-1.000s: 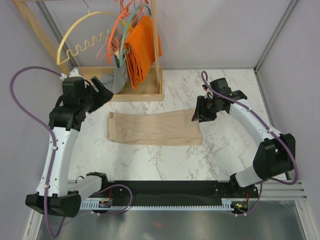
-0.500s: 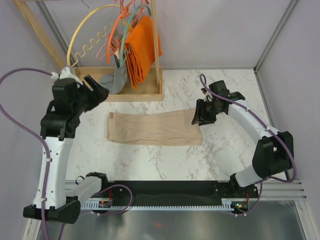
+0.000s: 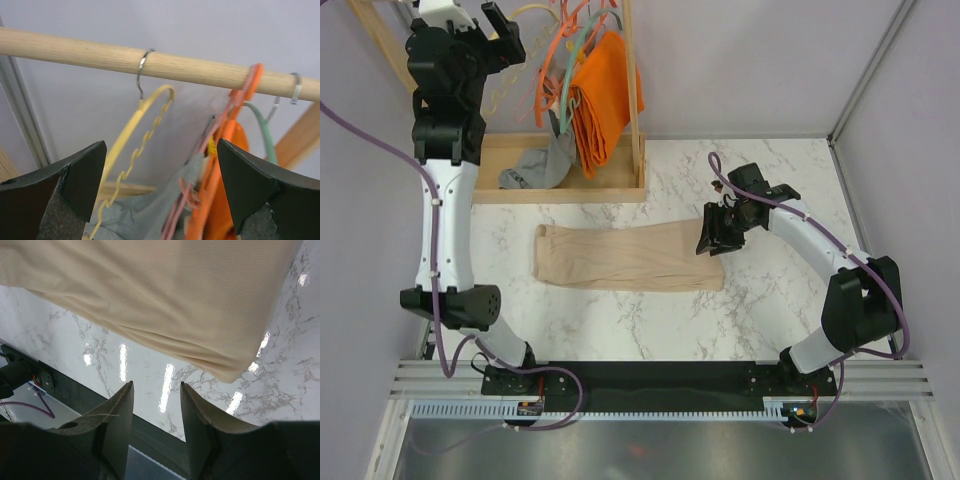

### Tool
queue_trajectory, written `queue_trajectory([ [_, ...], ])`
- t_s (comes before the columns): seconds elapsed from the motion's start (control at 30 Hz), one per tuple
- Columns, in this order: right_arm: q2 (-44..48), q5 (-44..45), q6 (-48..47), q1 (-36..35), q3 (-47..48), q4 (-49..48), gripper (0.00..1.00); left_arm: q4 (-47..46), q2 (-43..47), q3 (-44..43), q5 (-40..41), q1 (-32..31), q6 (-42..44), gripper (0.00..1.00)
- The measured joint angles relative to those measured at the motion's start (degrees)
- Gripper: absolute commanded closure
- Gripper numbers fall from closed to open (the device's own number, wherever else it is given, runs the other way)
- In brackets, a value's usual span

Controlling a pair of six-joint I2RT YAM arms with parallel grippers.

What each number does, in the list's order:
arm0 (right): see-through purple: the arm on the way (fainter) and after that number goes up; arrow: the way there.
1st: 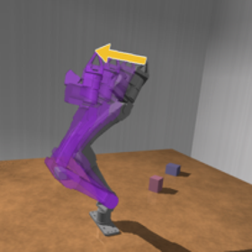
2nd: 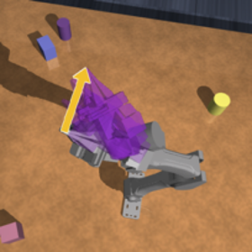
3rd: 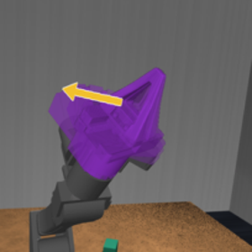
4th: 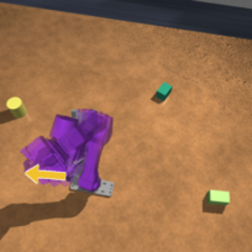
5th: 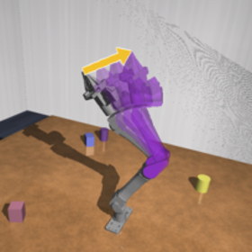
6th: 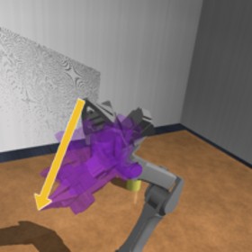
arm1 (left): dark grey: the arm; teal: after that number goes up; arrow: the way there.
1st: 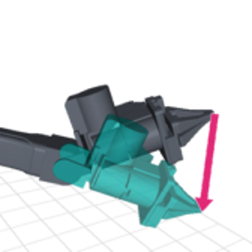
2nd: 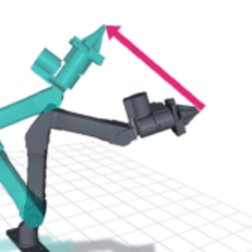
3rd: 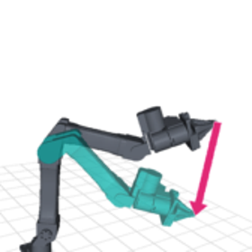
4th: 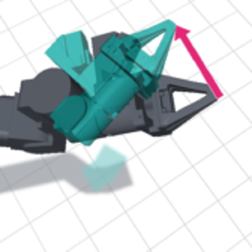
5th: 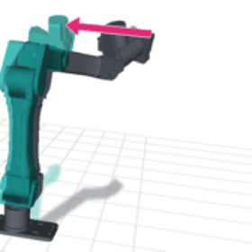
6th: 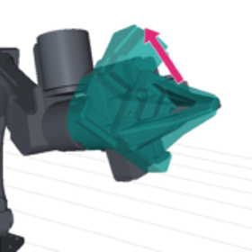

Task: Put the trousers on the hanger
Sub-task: Pick up the hanger from the clothesline.

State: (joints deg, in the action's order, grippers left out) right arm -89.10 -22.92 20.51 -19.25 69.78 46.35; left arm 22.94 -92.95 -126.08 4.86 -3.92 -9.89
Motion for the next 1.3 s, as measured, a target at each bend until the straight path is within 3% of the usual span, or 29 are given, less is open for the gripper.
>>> queue_trajectory([
  [0.2,0.02,1.18,-1.11,0.00,0.09,0.00,0.50,-2.60,-8.72,-2.95,2.67,3.98,4.13,0.00],
  [0.43,0.00,2.34,-2.03,0.00,2.86,0.07,0.51,-4.35,-10.93,-2.01,4.24,6.34,6.82,0.04],
  [0.57,-0.52,2.38,-2.29,0.00,4.44,0.04,0.51,-5.86,-10.93,0.31,3.17,6.47,7.82,0.28],
  [0.73,-2.10,2.45,-2.32,0.00,5.05,0.11,0.50,-5.53,-10.93,3.72,-0.50,6.49,8.02,0.37],
  [0.93,-2.45,2.71,-2.29,0.00,5.05,0.33,0.51,-5.38,-10.93,5.55,-4.04,6.47,7.19,0.63],
  [1.03,-2.47,2.99,-2.29,0.00,5.05,0.48,0.51,-5.35,-10.73,5.49,-4.63,6.47,6.14,0.70],
  [1.17,-2.45,3.32,-2.21,0.00,5.05,0.48,0.51,-4.42,-10.34,4.37,-5.53,6.25,4.24,0.95],
  [1.3,-2.45,3.41,-2.01,0.00,5.05,0.50,0.51,-3.30,-8.94,3.89,-4.42,6.21,1.33,0.98],
])
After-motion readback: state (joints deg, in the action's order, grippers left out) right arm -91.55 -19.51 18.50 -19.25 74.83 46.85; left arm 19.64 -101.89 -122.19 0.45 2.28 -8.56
